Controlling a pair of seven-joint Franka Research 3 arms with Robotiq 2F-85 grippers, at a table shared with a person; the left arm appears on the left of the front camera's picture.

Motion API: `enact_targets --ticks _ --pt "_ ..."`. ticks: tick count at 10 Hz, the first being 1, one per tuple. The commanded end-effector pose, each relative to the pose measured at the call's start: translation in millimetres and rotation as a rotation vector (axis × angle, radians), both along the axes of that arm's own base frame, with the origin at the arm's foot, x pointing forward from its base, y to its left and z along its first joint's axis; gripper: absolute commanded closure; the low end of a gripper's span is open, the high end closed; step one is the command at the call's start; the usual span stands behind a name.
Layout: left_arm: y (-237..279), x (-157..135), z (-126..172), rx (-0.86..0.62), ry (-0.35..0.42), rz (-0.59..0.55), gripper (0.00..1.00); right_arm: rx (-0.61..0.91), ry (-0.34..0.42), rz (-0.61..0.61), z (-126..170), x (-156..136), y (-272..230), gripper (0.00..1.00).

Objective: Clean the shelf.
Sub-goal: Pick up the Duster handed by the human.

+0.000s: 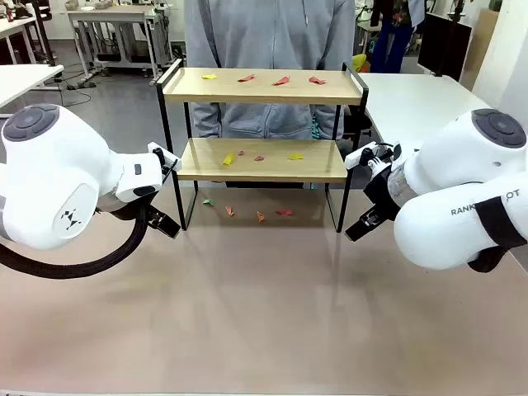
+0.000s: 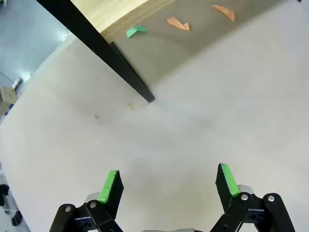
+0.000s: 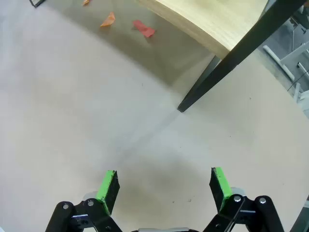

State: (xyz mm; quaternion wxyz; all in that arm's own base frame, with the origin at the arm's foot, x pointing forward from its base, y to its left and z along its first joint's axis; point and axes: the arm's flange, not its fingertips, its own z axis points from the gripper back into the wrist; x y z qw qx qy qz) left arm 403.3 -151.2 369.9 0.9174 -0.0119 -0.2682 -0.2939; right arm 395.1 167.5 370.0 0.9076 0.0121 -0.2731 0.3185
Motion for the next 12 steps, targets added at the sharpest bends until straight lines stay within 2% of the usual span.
enact_targets --ticks 1,11,12 --pt "0 0 0 0.000 0.000 0.000 0.00 0.000 0.000 0.000 0 0 0 0.00" --pt "0 0 0 0.000 0.000 0.000 0.00 -0.001 0.000 0.000 0 0 0 0.00" --pt "5 6 25 -0.036 0.003 -0.004 0.00 0.064 -0.018 -0.015 33 15 0 0.00"
